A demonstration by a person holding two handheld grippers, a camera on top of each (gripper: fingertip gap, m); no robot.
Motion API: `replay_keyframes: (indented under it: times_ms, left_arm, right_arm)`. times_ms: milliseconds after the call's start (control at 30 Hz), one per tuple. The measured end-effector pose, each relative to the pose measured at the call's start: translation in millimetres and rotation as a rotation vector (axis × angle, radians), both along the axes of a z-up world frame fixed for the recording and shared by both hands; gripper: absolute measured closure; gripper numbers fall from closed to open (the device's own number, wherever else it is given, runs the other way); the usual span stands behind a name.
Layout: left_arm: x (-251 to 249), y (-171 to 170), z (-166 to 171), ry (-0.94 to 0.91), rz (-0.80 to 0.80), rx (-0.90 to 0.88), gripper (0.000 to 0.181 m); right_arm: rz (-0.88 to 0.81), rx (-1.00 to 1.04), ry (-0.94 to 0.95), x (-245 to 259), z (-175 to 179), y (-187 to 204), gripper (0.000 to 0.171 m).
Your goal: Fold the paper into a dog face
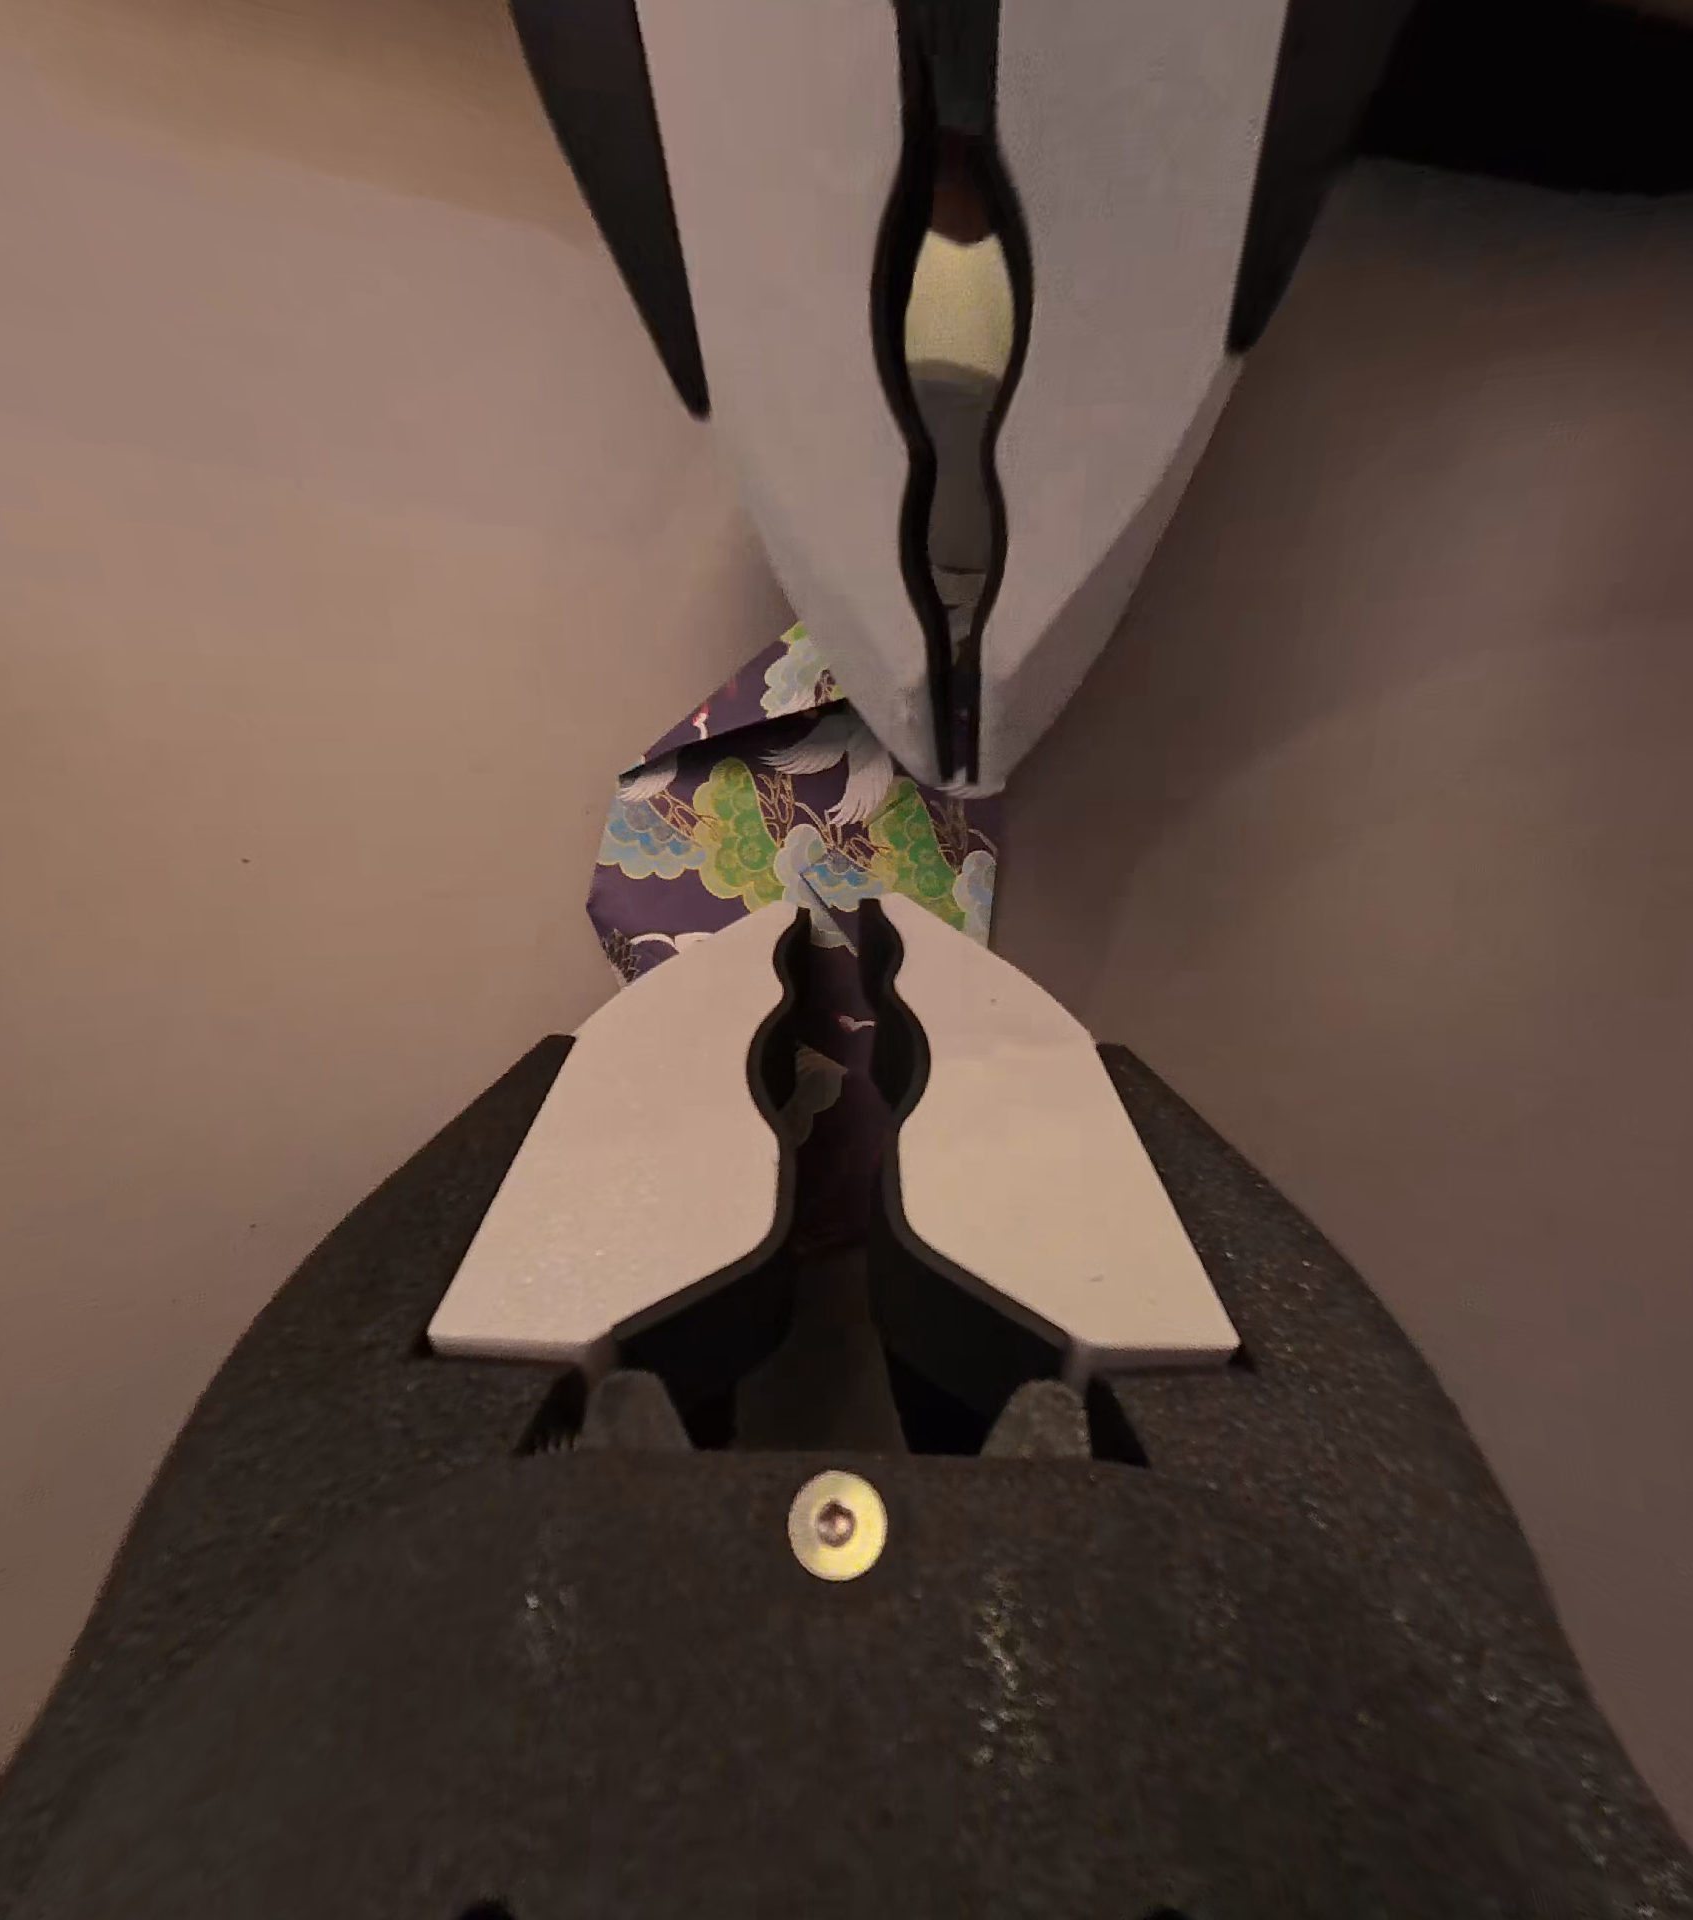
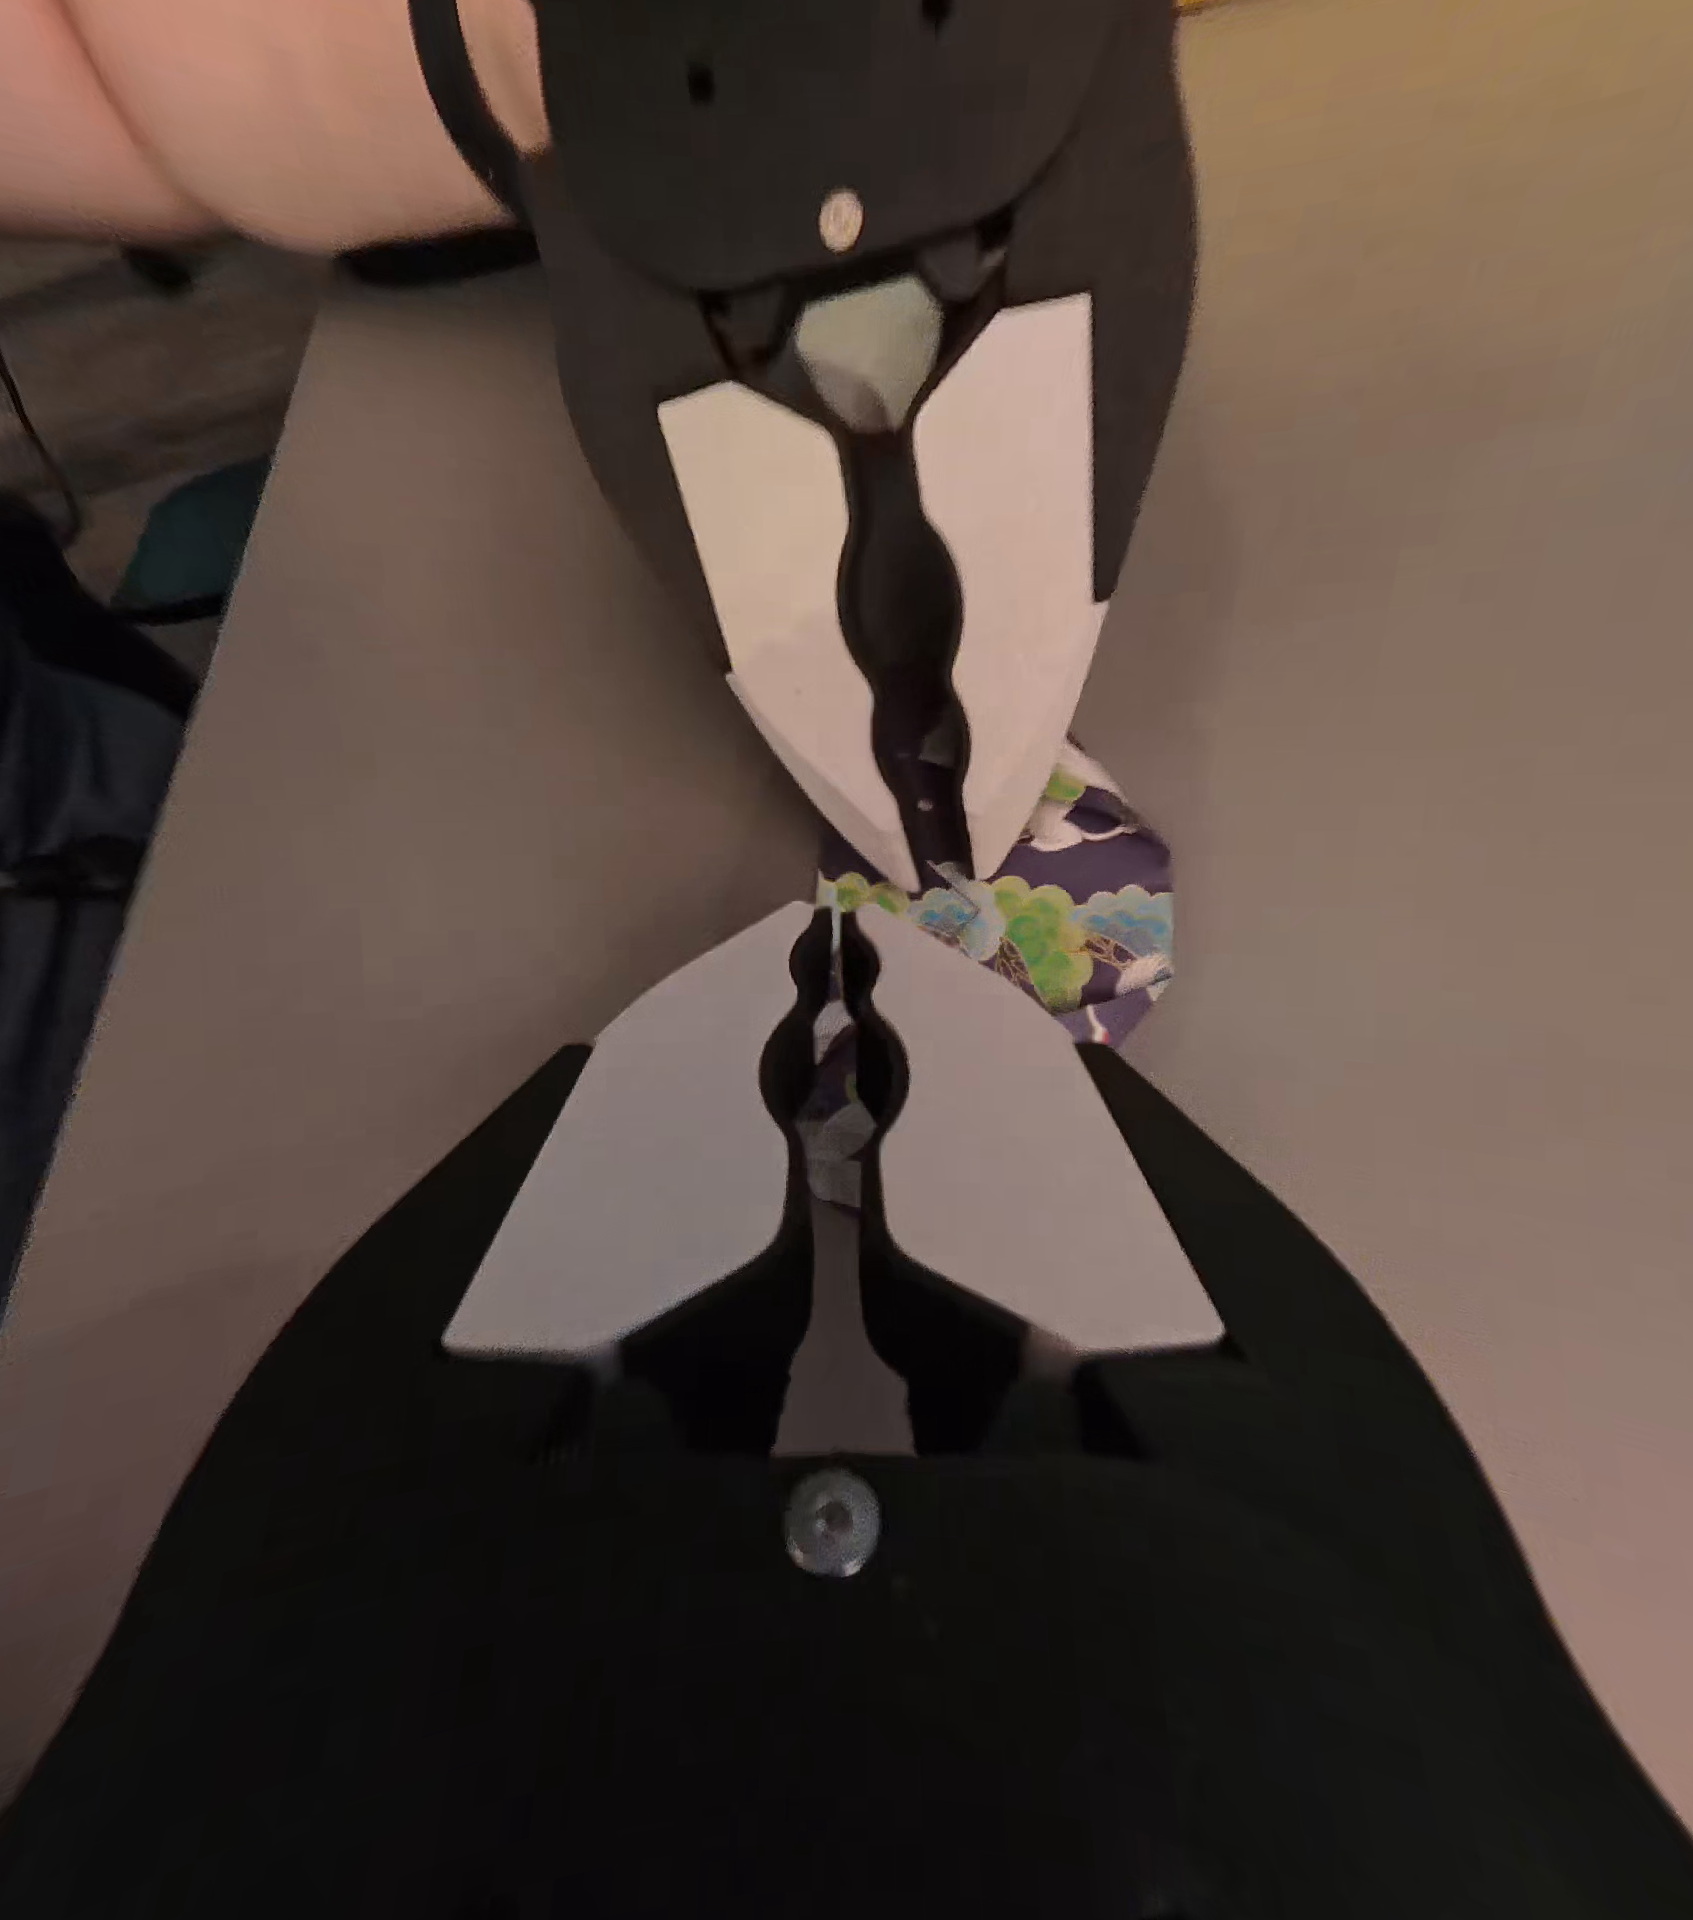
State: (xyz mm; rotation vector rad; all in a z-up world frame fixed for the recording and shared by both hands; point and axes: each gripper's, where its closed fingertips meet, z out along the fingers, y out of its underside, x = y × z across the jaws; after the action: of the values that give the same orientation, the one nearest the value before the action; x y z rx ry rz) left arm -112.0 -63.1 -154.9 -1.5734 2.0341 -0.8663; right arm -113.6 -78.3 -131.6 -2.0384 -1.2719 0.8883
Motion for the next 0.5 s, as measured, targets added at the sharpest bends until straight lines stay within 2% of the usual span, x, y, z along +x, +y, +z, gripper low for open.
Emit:
replay_keyframes:
  times_ms: [133,233,500]
  left_arm:
    - [2,1,0,-0.018,0.002,0.033,0.176]
    - [2,0,0,-0.022,-0.003,0.039,0.176]
    - [0,-4,0,-0.04,-0.005,0.04,0.171]
  right_arm:
    - [0.052,0.071,-0.087,-7,-12,3,0.17]
    - [0.062,0.044,-0.152,-5,-25,2,0.17]
    - [0.035,0.047,-0.143,-5,-24,3,0.17]
